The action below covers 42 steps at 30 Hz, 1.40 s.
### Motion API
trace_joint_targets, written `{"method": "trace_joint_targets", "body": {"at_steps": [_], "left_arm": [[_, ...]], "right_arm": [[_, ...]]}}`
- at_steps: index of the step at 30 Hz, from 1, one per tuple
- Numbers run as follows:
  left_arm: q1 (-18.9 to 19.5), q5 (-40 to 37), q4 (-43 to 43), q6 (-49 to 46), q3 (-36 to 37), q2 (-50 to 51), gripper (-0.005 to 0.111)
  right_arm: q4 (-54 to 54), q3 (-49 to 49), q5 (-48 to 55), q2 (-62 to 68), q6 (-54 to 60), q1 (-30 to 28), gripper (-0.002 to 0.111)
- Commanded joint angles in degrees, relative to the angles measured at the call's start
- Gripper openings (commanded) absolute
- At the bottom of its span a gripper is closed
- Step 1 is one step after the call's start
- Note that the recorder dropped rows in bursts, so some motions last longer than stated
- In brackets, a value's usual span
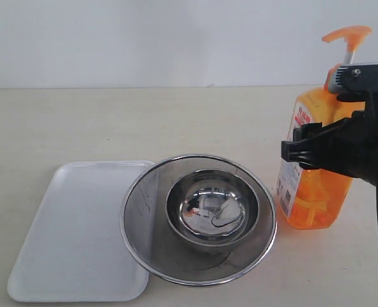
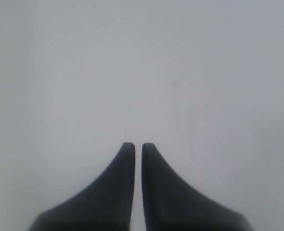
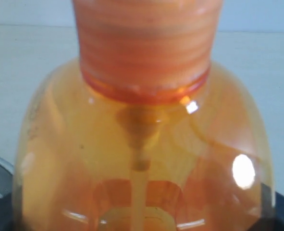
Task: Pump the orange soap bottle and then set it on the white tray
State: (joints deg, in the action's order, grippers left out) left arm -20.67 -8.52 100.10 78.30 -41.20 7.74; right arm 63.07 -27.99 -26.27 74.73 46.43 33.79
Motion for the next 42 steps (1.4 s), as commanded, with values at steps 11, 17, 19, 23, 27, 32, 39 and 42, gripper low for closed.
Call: {"method": "trace_joint_targets", "body": {"at_steps": [11, 17, 19, 23, 27, 32, 39, 42], "left_arm": [[0.1, -0.4, -0.2, 0.0, -0.2, -0.3, 0.005], [0.1, -0.4, -0.2, 0.0, -0.2, -0.3, 0.005], [0.1, -0.4, -0.2, 0.0, -0.2, -0.3, 0.005], [0.1, -0.4, -0.2, 0.0, -0.2, -0.3, 0.005], [0.1, -0.4, -0.2, 0.0, -0.2, -0.3, 0.005], [0.1, -0.4, -0.2, 0.0, -0.2, -0.3, 0.005], [0.1, -0.4, -0.2, 0.0, -0.2, -0.3, 0.005], [0.1, -0.4, -0.2, 0.0, -0.2, -0.3, 0.005]], "right_arm": [[-10.1, -0.7, -6.3, 3.6, -9.1, -0.2, 0.000], [-12.0, -0.7, -7.8, 6.8, -10.6, -0.2, 0.000], [-11.8, -0.7, -8.1, 7.1, -10.6, -0.2, 0.000], [-11.7, -0.7, -8.1, 7.1, -10.6, -0.2, 0.000], [-11.7, -0.7, -8.3, 7.1, -10.6, -0.2, 0.000], [-11.7, -0.7, -8.3, 7.1, -10.6, -0.2, 0.000], [-11.7, -0.7, -8.3, 7.1, -10.6, -0.2, 0.000], [-11.7, -0.7, -8.3, 7.1, -10.6, -0.2, 0.000]]}}
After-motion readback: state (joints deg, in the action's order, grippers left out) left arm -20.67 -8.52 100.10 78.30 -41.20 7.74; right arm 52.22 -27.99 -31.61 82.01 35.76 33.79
